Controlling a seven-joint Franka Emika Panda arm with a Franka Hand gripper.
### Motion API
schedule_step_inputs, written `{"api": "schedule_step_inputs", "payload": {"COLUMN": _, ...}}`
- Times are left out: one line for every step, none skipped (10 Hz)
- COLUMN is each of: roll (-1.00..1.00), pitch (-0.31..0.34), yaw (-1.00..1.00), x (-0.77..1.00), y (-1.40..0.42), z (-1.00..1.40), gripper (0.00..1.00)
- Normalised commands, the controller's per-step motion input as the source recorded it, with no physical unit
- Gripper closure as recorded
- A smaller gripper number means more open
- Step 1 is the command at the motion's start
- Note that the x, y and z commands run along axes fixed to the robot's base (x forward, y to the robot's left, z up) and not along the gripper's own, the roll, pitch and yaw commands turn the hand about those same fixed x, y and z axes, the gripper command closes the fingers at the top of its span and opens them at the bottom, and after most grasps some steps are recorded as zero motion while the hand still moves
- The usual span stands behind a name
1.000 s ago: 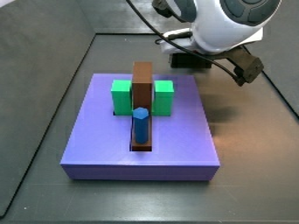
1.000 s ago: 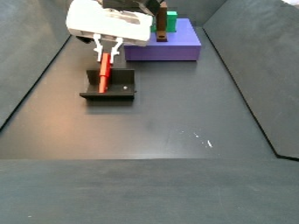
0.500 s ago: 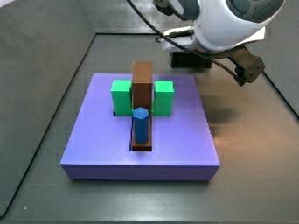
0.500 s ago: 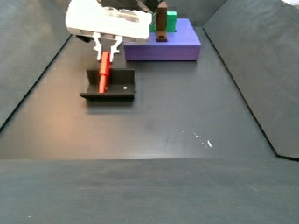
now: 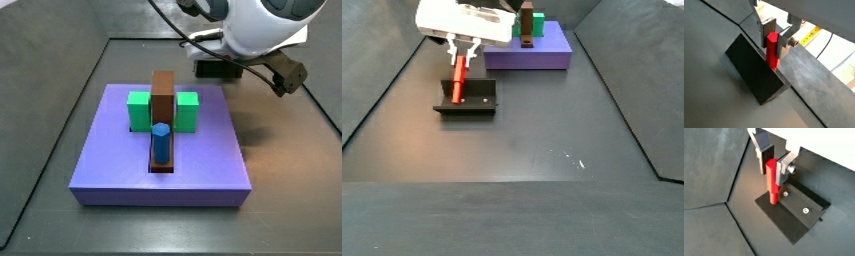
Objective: Pick up the red object. Move up. Place the red object on the fixture. Regrasp the red object. Move to above the board. Insert the red object.
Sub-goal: Regrasp the red object, then move to above the board.
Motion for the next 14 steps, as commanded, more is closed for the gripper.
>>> {"api": "schedule_step_inputs", "payload": {"roll": 0.0, "pitch": 0.0, "yaw": 0.0, "x": 0.0, "y": 0.0, "z": 0.0, "gripper": 1.0}}
{"api": "schedule_step_inputs", "payload": {"roll": 0.0, "pitch": 0.0, "yaw": 0.0, "x": 0.0, "y": 0.0, "z": 0.0, "gripper": 1.0}}
{"api": "schedule_step_inputs", "payload": {"roll": 0.0, "pitch": 0.0, "yaw": 0.0, "x": 0.0, "y": 0.0, "z": 1.4, "gripper": 1.0}}
{"api": "schedule_step_inputs", "payload": {"roll": -0.01, "pitch": -0.009, "yaw": -0.06, "x": 0.0, "y": -0.03, "z": 1.4, "gripper": 1.0}}
{"api": "schedule_step_inputs", "payload": {"roll": -0.05, "pitch": 0.016, "yaw": -0.07, "x": -0.03, "y": -0.02, "z": 1.4, "gripper": 1.0}}
{"api": "schedule_step_inputs", "payload": {"roll": -0.02, "pitch": 0.041, "yaw": -0.05, "x": 0.0, "y": -0.01, "z": 1.4, "gripper": 1.0}}
{"api": "schedule_step_inputs", "payload": {"roll": -0.01, "pitch": 0.082, "yaw": -0.03, "x": 0.01, "y": -0.02, "z": 1.4, "gripper": 1.0}}
{"api": "schedule_step_inputs", "payload": {"roll": 0.0, "pitch": 0.09, "yaw": -0.02, "x": -0.01, "y": -0.03, "z": 1.4, "gripper": 1.0}}
{"api": "schedule_step_inputs", "payload": {"roll": 0.0, "pitch": 0.09, "yaw": 0.01, "x": 0.0, "y": -0.03, "z": 1.4, "gripper": 1.0}}
{"api": "schedule_step_inputs", "payload": {"roll": 0.0, "pitch": 0.099, "yaw": 0.03, "x": 0.01, "y": -0.02, "z": 0.7, "gripper": 1.0}}
{"api": "schedule_step_inputs", "payload": {"roll": 0.02, "pitch": 0.099, "yaw": 0.05, "x": 0.04, "y": -0.01, "z": 0.22, "gripper": 1.0}}
{"api": "schedule_step_inputs", "payload": {"roll": -1.0, "pitch": 0.226, "yaw": -0.18, "x": -1.18, "y": -1.4, "z": 0.31, "gripper": 1.0}}
{"api": "schedule_step_inputs", "payload": {"roll": -1.0, "pitch": 0.218, "yaw": -0.18, "x": -1.21, "y": -1.4, "z": 0.32, "gripper": 1.0}}
{"api": "schedule_step_inputs", "payload": {"roll": -1.0, "pitch": 0.205, "yaw": -0.15, "x": -1.33, "y": -1.4, "z": 0.33, "gripper": 1.0}}
